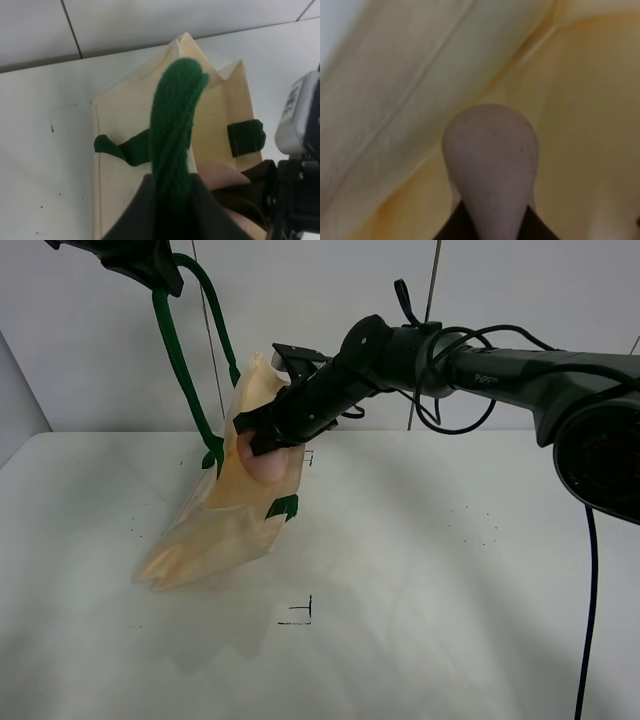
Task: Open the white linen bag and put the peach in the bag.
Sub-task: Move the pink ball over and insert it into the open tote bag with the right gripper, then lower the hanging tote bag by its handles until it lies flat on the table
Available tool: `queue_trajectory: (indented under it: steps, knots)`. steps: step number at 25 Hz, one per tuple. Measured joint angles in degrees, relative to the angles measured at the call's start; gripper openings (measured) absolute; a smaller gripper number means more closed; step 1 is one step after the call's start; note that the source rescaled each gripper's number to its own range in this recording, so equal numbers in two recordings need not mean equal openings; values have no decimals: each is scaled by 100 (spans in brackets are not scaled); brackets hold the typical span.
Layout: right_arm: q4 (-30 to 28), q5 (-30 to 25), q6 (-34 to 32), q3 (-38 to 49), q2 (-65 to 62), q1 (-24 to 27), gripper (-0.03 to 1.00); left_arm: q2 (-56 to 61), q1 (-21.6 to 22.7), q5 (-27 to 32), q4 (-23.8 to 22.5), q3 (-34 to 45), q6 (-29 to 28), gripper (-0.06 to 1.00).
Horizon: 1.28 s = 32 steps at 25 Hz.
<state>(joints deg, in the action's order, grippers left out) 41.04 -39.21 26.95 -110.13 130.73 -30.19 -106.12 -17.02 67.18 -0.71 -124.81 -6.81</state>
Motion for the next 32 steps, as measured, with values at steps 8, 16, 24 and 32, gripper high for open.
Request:
queue_trajectory:
  steps: [8, 16, 24, 32]
  knots:
    - [127, 128, 40, 0, 30, 0, 75, 0, 0, 0, 0, 0, 0, 0]
    - [-677, -638, -765, -291, 42, 108, 100, 0, 0, 0, 6, 0, 0, 0]
    - [-3345, -2701, -2631, -1693, 55, 389, 100, 0, 0, 0, 0, 0, 0, 0]
    - [-3888, -3028, -2934, -1772, 55, 1216, 100, 0, 0, 0, 0, 0, 0, 0]
